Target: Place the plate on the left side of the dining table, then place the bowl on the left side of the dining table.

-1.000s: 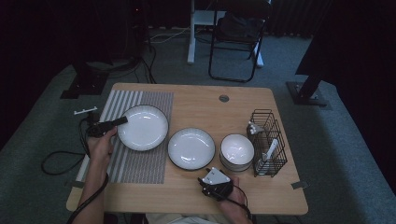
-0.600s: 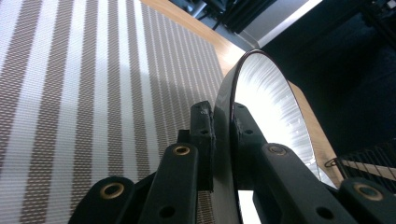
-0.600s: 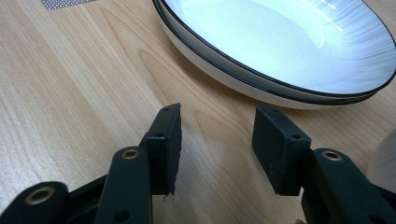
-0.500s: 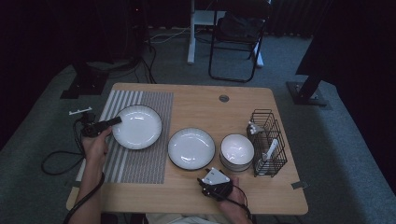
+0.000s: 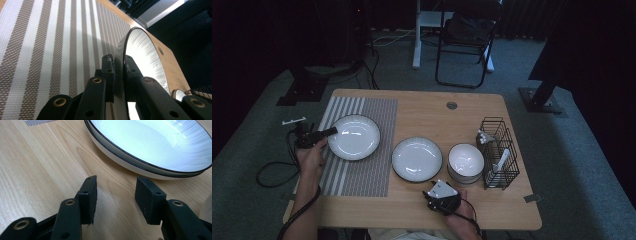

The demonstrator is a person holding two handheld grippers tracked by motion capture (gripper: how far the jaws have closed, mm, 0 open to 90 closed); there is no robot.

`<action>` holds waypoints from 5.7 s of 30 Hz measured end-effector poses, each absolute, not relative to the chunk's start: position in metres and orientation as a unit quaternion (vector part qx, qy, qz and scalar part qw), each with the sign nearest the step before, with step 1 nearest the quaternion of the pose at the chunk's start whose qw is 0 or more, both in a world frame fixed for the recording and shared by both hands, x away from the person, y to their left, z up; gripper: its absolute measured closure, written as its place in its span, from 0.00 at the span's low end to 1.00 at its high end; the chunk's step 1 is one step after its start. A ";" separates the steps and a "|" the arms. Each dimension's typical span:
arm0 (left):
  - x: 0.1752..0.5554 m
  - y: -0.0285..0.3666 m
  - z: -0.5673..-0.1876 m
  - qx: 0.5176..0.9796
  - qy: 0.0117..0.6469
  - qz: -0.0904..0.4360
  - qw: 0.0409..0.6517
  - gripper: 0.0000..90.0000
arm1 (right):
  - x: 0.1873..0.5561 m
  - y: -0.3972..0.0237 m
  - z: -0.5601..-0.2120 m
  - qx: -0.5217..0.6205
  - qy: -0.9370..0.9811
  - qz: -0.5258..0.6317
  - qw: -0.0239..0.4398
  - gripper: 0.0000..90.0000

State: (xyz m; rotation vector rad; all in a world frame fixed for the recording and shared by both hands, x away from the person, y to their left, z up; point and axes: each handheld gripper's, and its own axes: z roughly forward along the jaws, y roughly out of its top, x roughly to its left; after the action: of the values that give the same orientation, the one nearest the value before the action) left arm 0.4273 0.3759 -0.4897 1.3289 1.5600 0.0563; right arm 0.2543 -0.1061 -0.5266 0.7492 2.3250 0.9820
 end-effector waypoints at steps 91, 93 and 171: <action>0.441 0.359 -0.497 0.670 0.635 0.162 0.348 0.72 | 0.255 -0.106 -0.527 0.272 0.857 0.363 0.245 0.56; 0.440 0.358 -0.494 0.674 0.632 0.169 0.343 0.71 | 0.255 -0.106 -0.526 0.273 0.857 0.363 0.245 0.56; 0.407 0.186 -0.422 0.796 0.410 0.213 0.392 0.62 | 0.260 -0.108 -0.526 0.269 0.867 0.387 0.163 0.49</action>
State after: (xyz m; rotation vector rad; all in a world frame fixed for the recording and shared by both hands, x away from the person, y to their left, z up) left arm 0.4070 0.1863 -0.4217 2.0201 1.0414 0.5396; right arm 0.2596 -0.1080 -0.5258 0.7680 2.4719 1.1032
